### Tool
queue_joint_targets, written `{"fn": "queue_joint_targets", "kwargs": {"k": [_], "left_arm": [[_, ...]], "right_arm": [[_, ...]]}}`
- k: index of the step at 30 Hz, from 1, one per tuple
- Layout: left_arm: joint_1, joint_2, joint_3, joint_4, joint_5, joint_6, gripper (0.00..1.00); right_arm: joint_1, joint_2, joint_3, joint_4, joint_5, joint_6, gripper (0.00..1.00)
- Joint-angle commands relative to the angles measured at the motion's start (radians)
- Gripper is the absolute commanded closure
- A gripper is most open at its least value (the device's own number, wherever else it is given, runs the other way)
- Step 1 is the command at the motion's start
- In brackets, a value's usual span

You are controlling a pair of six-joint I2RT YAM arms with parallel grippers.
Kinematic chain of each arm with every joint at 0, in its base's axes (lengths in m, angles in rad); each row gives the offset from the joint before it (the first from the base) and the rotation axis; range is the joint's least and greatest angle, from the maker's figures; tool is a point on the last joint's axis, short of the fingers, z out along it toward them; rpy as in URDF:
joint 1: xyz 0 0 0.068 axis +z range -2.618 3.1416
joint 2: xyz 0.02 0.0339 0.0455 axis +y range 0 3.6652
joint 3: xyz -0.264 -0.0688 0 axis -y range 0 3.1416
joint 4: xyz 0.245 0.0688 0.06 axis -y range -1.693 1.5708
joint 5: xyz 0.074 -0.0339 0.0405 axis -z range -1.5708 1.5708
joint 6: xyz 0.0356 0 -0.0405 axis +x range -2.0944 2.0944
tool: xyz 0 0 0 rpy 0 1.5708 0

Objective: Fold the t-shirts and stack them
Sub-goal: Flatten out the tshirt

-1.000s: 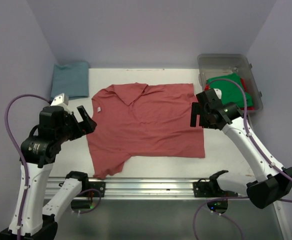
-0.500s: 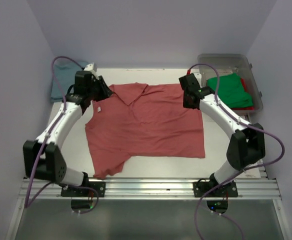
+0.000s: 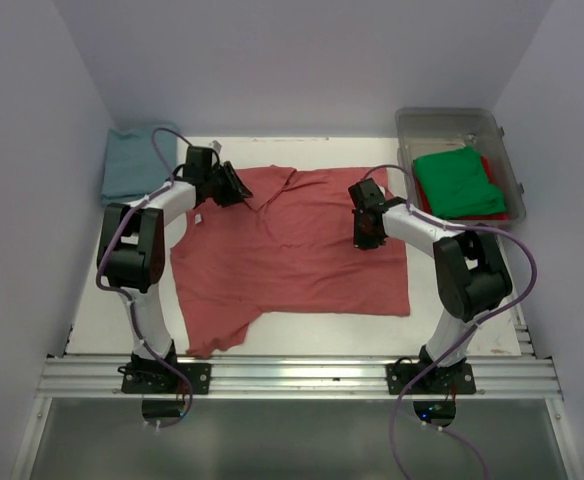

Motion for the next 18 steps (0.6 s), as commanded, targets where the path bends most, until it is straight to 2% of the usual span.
{"fn": "queue_joint_targets", "kwargs": {"k": [1,2,6,18], "left_arm": [[-0.002,-0.018,-0.003,0.118,0.004,-0.075,0.61],[-0.004,-0.018,-0.013,0.129,-0.013,-0.078,0.54],[-0.005,0.014,0.003,0.131,-0.027,-0.093,0.47],[-0.028,0.042,0.013,0.026,-0.130,-0.159,0.48]], "right_arm": [[0.001,-0.049,-0.031,0.072,-0.013,0.014,1.00],[0.002,-0.051,-0.040,0.076,-0.012,0.014,1.00],[0.001,-0.046,-0.048,0.084,-0.020,0.017,1.00],[0.001,-0.029,-0.065,0.095,-0.009,0.018,1.00]]}}
